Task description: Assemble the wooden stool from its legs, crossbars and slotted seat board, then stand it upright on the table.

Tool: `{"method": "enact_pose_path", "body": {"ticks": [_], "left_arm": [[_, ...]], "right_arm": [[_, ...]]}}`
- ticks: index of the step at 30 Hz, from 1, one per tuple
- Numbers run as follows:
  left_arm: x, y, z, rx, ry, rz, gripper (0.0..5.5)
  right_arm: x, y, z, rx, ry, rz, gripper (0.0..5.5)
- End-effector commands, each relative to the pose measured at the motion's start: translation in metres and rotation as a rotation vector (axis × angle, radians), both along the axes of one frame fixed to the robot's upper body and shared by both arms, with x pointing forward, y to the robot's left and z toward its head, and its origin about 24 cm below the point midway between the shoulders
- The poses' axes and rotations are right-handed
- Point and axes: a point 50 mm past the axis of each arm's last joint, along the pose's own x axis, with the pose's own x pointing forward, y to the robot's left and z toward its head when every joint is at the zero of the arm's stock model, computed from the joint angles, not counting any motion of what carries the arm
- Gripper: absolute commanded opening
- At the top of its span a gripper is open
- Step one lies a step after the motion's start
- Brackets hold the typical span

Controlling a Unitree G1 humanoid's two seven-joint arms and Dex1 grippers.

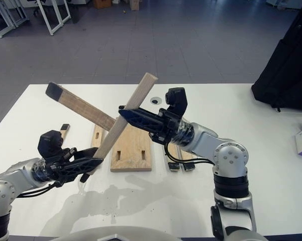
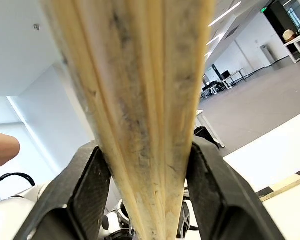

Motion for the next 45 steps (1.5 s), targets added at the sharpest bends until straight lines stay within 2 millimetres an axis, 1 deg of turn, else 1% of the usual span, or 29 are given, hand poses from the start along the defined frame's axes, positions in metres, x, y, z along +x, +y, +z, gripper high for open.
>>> {"method": "enact_pose_path", "body": {"ticks": [1,4,7,9,11,14,18,21,22,24,25,27,30,32,37,39,43,45], "left_arm": [[0.018,0.012,-0.001,0.042,-0.005,0.160,2.92],[0.021,0.016,0.001,0.028,0.002,0.188,3.33],[0.021,0.016,-0.003,0.049,0.012,0.182,3.90],[0.027,0.010,-0.009,0.115,0.016,0.193,3.95],[0.036,0.003,-0.018,0.217,0.010,0.210,3.95],[0.051,0.001,-0.030,0.342,0.001,0.266,3.95],[0.063,0.001,-0.028,0.419,-0.034,0.275,3.95],[0.067,-0.007,-0.033,0.497,-0.046,0.242,3.95],[0.065,-0.011,-0.036,0.534,-0.066,0.203,3.95],[0.062,-0.013,-0.044,0.661,-0.131,0.131,3.95],[0.061,-0.010,-0.048,0.744,-0.177,0.091,3.95],[0.058,-0.006,-0.053,0.846,-0.245,0.008,3.95],[0.053,-0.006,-0.055,0.863,-0.281,-0.113,3.95],[0.052,-0.007,-0.055,0.857,-0.300,-0.162,3.95],[0.048,-0.016,-0.060,0.893,-0.357,-0.189,3.95],[0.047,-0.020,-0.061,0.904,-0.360,-0.175,3.95],[0.036,-0.020,-0.066,0.933,-0.336,-0.217,3.95],[0.031,-0.023,-0.069,0.948,-0.327,-0.250,3.95]], "right_arm": [[0.012,-0.007,0.016,0.038,-0.082,-0.090,2.04],[0.018,-0.017,0.024,0.060,-0.114,-0.159,2.04],[0.021,-0.022,0.028,0.060,-0.140,-0.201,2.04],[0.025,-0.025,0.031,0.044,-0.176,-0.249,2.04],[0.031,-0.030,0.034,0.016,-0.239,-0.335,2.04],[0.039,-0.033,0.037,-0.059,-0.355,-0.439,2.04],[0.047,-0.036,0.037,-0.155,-0.488,-0.566,2.04],[0.051,-0.031,0.028,-0.190,-0.520,-0.618,2.04],[0.051,-0.029,0.024,-0.202,-0.524,-0.627,2.04],[0.050,-0.027,0.014,-0.226,-0.529,-0.643,2.04],[0.050,-0.025,0.009,-0.245,-0.535,-0.650,2.04],[0.050,-0.024,0.001,-0.272,-0.540,-0.660,2.04],[0.048,-0.022,-0.005,-0.277,-0.533,-0.671,2.04],[0.046,-0.019,-0.006,-0.275,-0.528,-0.666,2.04],[0.038,-0.016,-0.014,-0.290,-0.489,-0.643,2.04],[0.030,-0.015,-0.015,-0.291,-0.473,-0.616,2.04],[0.024,-0.015,-0.017,-0.308,-0.453,-0.596,2.04],[0.023,-0.016,-0.020,-0.324,-0.448,-0.591,2.04]]}}
